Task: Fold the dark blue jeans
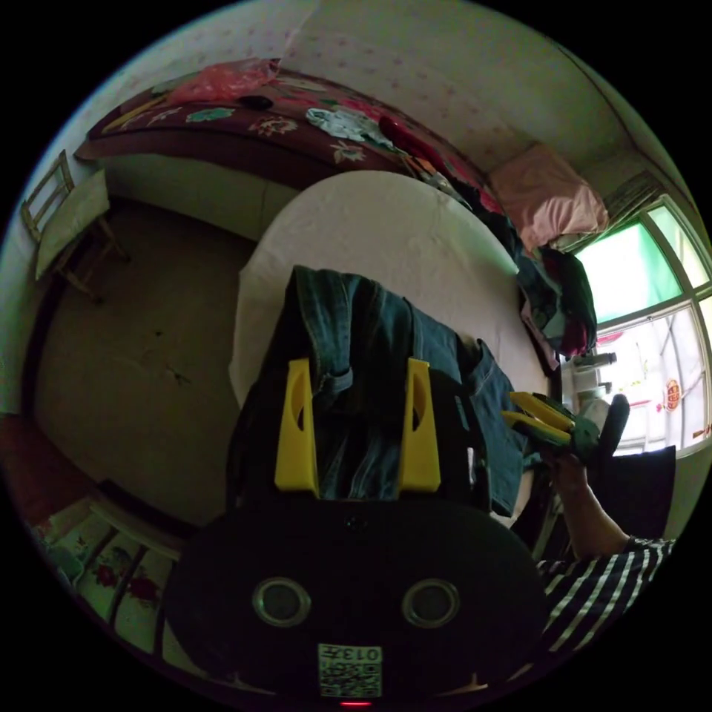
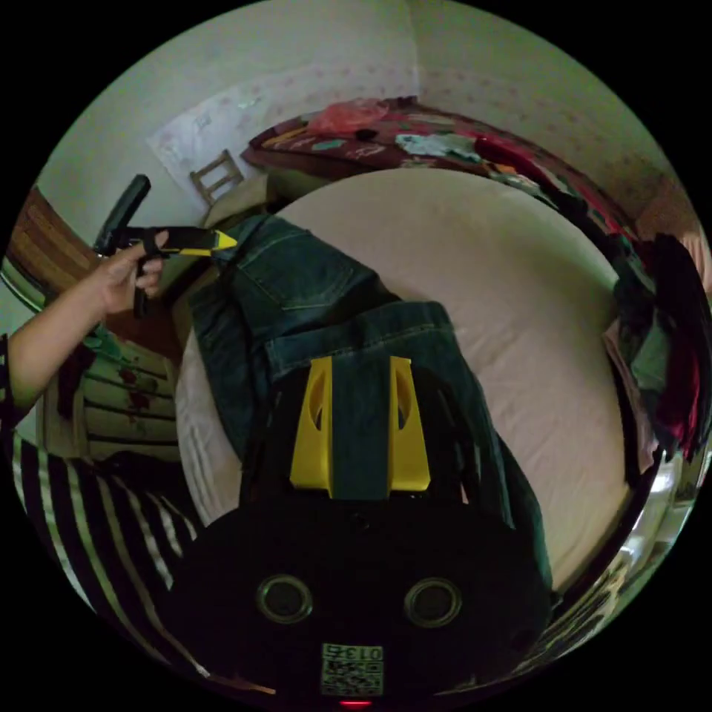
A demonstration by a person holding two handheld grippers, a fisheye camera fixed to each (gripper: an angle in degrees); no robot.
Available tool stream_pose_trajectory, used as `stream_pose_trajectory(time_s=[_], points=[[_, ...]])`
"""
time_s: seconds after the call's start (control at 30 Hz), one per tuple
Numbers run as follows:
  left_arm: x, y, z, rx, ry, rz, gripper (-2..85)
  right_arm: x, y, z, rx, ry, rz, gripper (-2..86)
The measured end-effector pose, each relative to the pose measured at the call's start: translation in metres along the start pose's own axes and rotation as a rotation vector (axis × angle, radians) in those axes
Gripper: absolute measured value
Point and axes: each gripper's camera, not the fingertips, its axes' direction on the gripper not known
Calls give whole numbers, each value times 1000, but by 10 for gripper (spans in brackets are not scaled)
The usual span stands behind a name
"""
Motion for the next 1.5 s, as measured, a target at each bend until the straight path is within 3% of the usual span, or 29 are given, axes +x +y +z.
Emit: stream_pose_trajectory(time_s=[0.07,0.13,0.3,0.47,0.73,0.87,1.03,1.17,1.27,1.43,1.5], points=[[-9,-6,14,-21,5,-27,142,-10,-16,23,-50,49,-28,106],[-13,-11,23,-41,1,-34,95,-21,-20,60,-227,119,-70,67],[-12,-25,33,-51,-31,28,42,-7,5,45,-132,64,9,16],[-16,-33,18,-7,-13,100,32,28,60,-38,140,72,170,8],[2,-67,-2,120,21,156,18,152,267,-205,694,110,855,7],[17,-113,-20,204,52,167,17,185,331,-235,841,169,1031,7],[33,-188,1,195,-10,135,22,225,354,-214,784,338,1268,14],[45,-238,46,102,-7,52,39,253,337,-185,707,337,1319,29],[45,-241,73,-28,-80,54,57,275,320,-162,565,210,1343,52],[19,-207,55,4,-106,30,117,233,289,-176,495,373,1178,106],[16,-189,51,-40,-69,72,115,210,272,-172,477,309,1068,106]])
